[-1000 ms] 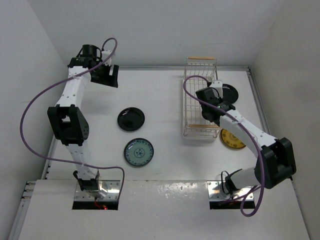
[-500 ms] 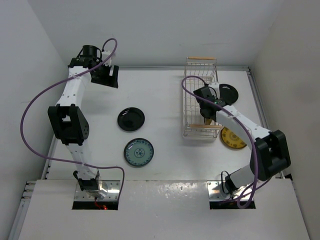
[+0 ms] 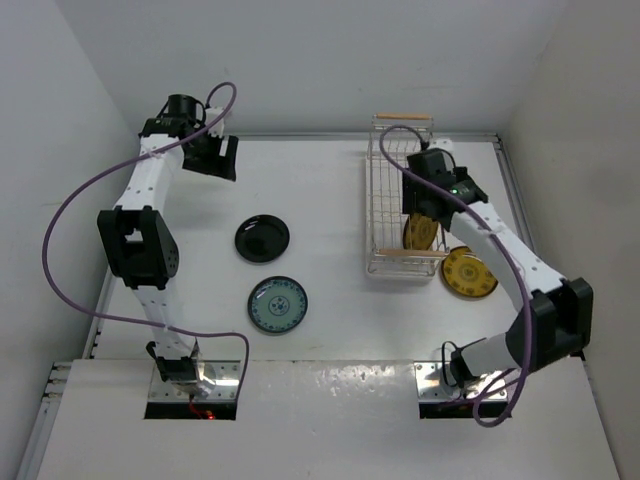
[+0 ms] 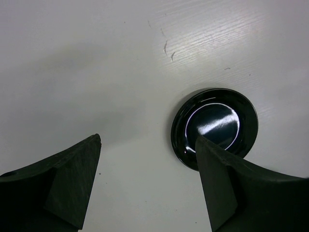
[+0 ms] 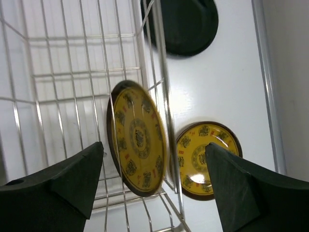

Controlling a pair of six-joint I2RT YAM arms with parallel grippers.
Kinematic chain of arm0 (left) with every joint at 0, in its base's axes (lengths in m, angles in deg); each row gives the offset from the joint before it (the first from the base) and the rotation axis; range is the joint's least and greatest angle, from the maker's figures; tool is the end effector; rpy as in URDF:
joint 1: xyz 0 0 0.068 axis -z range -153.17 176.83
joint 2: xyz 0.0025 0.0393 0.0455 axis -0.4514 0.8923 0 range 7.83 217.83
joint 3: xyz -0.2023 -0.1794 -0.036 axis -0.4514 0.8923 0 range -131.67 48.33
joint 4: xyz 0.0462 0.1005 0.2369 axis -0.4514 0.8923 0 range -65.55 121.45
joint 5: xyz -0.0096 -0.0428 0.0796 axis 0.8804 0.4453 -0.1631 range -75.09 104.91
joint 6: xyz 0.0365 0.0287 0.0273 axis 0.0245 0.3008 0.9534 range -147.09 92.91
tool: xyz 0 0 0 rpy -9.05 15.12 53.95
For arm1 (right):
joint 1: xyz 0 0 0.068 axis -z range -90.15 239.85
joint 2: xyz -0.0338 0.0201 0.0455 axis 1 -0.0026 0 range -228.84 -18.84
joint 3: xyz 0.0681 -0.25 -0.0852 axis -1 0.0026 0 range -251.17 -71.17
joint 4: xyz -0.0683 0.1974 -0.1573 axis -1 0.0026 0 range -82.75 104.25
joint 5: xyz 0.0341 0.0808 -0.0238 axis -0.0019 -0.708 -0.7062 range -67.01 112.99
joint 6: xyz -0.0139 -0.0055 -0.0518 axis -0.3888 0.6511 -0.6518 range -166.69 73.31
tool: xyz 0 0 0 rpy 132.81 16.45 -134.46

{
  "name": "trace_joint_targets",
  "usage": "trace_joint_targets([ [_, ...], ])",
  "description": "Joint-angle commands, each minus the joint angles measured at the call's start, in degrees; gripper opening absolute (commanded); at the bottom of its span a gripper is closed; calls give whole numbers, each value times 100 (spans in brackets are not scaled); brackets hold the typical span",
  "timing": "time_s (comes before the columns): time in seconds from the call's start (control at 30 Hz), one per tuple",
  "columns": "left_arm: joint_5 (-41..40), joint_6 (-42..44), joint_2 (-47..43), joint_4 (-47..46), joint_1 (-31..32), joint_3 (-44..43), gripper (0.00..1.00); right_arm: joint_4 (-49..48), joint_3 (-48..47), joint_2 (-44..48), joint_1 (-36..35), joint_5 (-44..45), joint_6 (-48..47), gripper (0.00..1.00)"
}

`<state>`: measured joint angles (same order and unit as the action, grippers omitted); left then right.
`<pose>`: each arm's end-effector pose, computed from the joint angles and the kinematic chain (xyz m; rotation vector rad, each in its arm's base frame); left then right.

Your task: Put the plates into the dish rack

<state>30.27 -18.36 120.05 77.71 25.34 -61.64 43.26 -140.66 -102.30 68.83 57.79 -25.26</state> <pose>0.4283 0.0019 0.3190 0.2629 2.4957 -0.2673 0.2953 0.0917 0.2958 0.2664 2.2608 -0.3624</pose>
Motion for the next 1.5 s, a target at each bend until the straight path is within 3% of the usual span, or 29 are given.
trace_joint_targets([
  [0.0,-112,50,28,-78,-44,20,83,-24,-346,707,360,-577,227,85],
  [0.13,-112,50,28,-78,-44,20,83,-67,424,1427,1746,-1545,1132,86],
  [0.33,46,102,28,-78,-44,90,83,-191,2052,2009,3488,-1899,2302,86],
  [0.47,-85,330,133,-78,-44,537,83,-760,3396,2115,3998,-2319,2664,86],
  [0.7,-287,515,133,-78,-44,995,82,-1781,4479,1921,4255,-2637,2893,84],
  [0.97,-340,568,133,-78,-96,1189,82,-2880,5279,1851,4439,-2594,3754,58],
  [1.17,-340,568,80,-78,-96,1189,82,-3064,5323,1605,4492,-2285,4149,49],
  [1.4,-401,568,80,-78,-96,1189,82,-2899,5236,1490,4519,-2066,4361,0],
  [1.47,-402,568,80,-78,-96,1189,82,-2679,5192,1710,4536,-1822,4300,0],
])
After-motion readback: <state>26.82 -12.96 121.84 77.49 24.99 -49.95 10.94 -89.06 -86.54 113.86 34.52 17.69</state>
